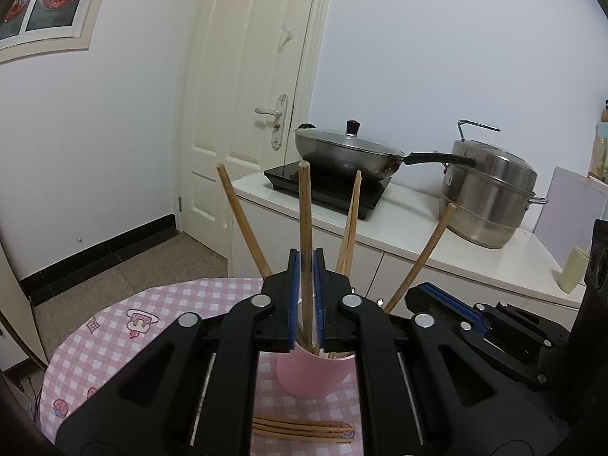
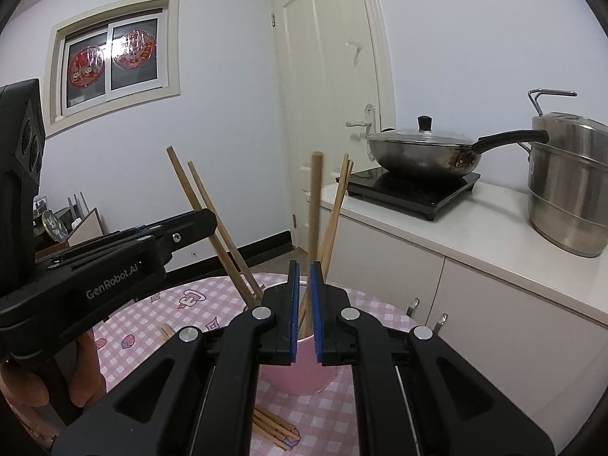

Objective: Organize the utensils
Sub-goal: 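Open both grippers to release the chopsticks into the pink cup, then move both open grippers back down to the remaining chopsticks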

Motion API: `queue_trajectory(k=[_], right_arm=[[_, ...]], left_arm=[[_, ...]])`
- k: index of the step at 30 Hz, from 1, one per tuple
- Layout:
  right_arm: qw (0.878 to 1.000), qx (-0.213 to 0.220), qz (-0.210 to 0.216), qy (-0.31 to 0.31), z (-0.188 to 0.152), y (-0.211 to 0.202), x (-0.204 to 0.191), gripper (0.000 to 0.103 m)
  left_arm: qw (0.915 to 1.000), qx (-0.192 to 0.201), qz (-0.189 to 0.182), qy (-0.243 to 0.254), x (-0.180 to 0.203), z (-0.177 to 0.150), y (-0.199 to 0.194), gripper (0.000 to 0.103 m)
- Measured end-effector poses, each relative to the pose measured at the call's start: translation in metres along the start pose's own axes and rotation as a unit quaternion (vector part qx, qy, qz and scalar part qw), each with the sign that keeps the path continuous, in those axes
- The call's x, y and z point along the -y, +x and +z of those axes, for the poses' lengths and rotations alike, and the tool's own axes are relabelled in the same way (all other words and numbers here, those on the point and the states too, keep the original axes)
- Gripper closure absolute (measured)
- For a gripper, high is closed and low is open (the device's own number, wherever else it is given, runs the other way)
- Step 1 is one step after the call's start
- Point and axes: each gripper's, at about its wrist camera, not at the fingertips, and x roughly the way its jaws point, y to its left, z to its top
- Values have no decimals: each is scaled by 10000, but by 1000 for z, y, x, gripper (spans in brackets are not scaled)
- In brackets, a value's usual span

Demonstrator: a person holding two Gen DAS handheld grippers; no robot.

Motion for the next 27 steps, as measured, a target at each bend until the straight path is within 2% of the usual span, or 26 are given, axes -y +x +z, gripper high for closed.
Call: queue_trajectory(k=[1, 2, 4, 8, 12, 20, 22, 24, 27], right_arm=[[10000, 10, -12, -2, 0, -2, -1, 97], [10000, 25, -23, -6, 1, -4, -2, 93], [10000, 60, -34, -10, 1, -8, -4, 89], [9999, 152, -57, -24, 2, -18, -8, 86], [9995, 289, -117, -34, 5, -29, -12, 73], [9986, 446, -213, -160, 7, -44, -24, 62], [9983, 479, -252, -201, 8, -47, -27, 58], [9976, 543, -331, -263, 8, -52, -32, 47], [9964, 611, -445, -393, 6, -58, -38, 44]], left_arm=[[10000, 38, 18, -19, 0, 0, -3, 63], [9998, 190, 55, -60, -1, -1, -9, 39], [9991, 398, 106, -5, 0, -1, -20, 38], [9987, 464, 194, 119, 2, 1, -30, 38], [9986, 493, 202, 56, -2, 2, -42, 38], [9980, 568, 230, 159, -5, -2, -64, 34], [9979, 571, 256, 178, -7, -3, -69, 33], [9977, 591, 265, 178, -10, -4, -75, 31], [9975, 626, 299, 167, -17, -5, -84, 28]])
